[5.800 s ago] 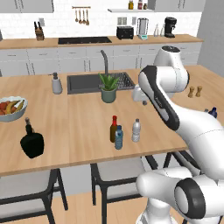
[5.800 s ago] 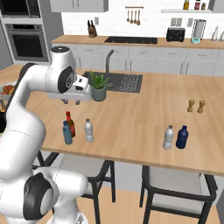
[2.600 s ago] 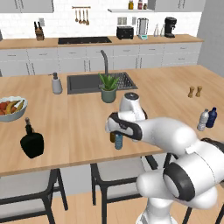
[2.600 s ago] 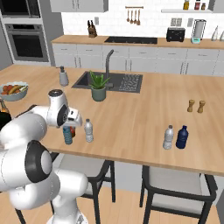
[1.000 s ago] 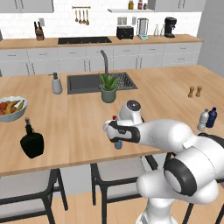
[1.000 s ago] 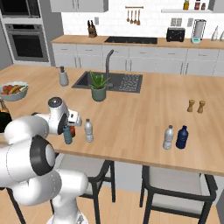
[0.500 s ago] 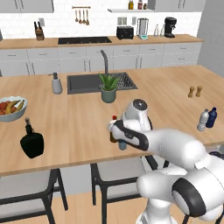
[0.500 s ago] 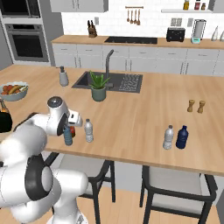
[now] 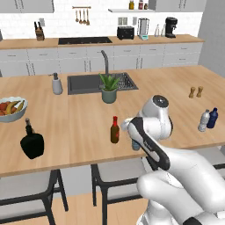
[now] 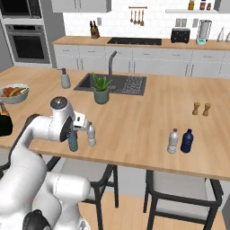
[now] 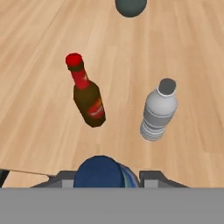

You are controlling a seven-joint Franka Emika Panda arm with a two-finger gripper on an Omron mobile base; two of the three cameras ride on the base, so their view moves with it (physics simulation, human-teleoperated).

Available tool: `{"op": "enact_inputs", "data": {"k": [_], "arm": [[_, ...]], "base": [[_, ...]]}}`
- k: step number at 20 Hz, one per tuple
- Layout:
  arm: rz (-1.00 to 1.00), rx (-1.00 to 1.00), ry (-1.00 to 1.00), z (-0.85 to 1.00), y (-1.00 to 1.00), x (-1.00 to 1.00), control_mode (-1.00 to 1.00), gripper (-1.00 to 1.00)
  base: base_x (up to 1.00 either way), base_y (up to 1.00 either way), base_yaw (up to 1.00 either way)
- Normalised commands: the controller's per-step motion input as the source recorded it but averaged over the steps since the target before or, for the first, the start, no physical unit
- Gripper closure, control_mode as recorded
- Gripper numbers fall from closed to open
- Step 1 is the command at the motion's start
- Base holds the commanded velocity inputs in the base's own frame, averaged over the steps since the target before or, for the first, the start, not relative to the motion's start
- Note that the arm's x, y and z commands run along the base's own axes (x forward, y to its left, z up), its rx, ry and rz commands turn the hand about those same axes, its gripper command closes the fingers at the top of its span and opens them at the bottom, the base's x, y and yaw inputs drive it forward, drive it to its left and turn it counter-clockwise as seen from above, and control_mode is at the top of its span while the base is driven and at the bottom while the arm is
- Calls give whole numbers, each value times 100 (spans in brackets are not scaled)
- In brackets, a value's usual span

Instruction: Move the plastic bottles in the middle to the plastics group, and the glass bottles in the middle to the glass group.

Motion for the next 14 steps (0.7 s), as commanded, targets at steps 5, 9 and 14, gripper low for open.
{"op": "enact_inputs", "data": {"k": [5, 9, 14], "arm": [[0, 9, 0, 27, -85, -32, -100, 100], [0, 10, 0, 22, -95, -15, -100, 100], [-1, 2, 0, 17, -95, 1, -100, 100]], "base": [[0, 0, 0], [0, 0, 0], [0, 0, 0]]}}
